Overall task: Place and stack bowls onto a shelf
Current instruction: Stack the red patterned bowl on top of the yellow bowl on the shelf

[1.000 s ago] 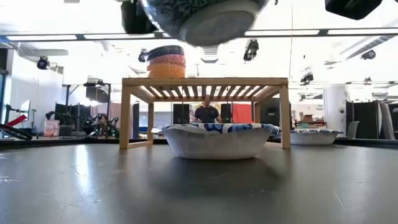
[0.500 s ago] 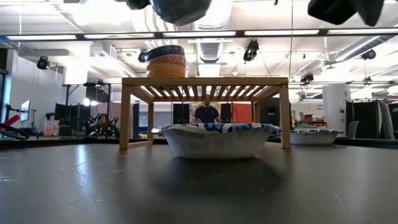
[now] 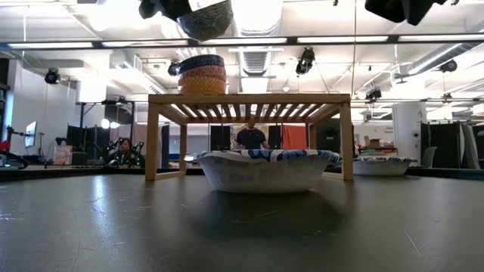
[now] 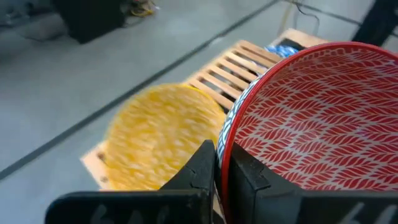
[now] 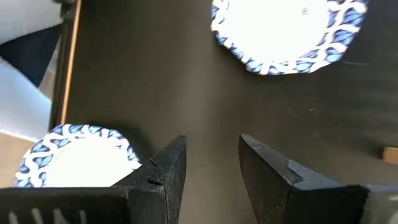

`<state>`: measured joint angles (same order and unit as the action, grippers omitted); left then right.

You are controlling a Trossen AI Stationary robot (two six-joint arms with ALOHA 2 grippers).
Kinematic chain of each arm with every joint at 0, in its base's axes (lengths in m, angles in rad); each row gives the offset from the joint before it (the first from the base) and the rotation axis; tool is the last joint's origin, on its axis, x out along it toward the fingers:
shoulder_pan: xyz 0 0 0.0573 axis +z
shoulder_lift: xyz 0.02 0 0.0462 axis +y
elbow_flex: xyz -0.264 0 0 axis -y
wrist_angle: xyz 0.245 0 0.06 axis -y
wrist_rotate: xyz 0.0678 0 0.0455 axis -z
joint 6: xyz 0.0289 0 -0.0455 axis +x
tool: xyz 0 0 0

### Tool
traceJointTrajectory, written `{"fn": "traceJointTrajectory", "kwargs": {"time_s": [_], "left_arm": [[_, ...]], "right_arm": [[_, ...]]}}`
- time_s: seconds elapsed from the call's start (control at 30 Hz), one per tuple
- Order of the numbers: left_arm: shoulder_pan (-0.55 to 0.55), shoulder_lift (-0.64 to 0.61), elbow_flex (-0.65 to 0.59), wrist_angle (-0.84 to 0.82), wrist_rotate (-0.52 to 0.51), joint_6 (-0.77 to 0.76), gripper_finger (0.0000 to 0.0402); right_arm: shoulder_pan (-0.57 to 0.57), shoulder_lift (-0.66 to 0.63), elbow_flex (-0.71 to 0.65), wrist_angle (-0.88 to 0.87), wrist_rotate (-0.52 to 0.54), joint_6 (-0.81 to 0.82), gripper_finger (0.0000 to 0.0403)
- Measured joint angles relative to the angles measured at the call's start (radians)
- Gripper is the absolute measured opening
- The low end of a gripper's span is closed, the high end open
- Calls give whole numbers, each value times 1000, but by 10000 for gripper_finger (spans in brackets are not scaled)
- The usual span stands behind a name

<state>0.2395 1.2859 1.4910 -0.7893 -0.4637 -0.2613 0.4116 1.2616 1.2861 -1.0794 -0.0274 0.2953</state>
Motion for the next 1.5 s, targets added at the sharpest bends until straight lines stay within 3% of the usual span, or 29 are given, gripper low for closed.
{"fn": "traceJointTrajectory", "kwargs": {"time_s": [0.43,0.7,1.5], "left_arm": [[218,48,62,9,8,106,7],[357,91,62,33,188,94,8],[386,101,64,-57,241,69,14]], "right_arm": [[0,3,0,10,34,66,134],[0,2,0,6,30,105,134],[0,2,0,3,29,97,134]]}}
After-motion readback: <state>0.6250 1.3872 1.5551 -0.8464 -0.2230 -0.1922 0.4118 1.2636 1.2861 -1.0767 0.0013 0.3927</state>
